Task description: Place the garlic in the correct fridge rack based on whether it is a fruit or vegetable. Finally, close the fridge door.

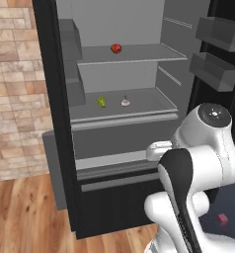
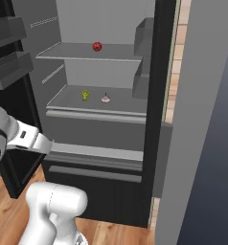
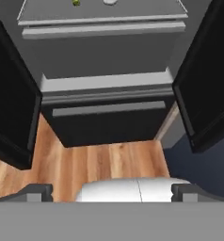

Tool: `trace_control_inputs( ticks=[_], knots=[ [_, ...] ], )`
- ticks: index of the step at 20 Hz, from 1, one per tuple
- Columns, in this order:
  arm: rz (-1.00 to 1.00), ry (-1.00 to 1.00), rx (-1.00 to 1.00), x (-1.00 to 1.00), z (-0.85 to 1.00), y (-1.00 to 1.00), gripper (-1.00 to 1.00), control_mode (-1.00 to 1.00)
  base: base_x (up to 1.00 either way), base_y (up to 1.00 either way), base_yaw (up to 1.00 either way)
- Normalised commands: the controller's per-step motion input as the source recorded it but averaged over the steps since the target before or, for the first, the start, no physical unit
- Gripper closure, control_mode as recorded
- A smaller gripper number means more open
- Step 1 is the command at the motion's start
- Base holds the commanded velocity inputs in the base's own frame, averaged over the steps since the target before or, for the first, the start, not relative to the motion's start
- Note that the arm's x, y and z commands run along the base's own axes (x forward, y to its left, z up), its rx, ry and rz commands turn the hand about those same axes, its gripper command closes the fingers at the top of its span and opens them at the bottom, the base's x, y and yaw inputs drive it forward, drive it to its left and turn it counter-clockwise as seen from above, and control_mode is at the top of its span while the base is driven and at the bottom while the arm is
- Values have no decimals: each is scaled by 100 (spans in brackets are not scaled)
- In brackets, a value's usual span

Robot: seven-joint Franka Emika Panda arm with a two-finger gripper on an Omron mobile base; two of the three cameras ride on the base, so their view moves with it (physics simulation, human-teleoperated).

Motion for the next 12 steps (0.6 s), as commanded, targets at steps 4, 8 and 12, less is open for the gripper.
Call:
trace_control_inputs(
  ticks=[4,8,12],
  knots=[
    [26,-25,-30,-59,74,100,-100,-100,0,0,0],
    [26,-22,-29,-66,41,95,-100,-100,0,0,0],
    [23,-15,-29,-25,27,100,-100,-100,0,0,0]
  ],
)
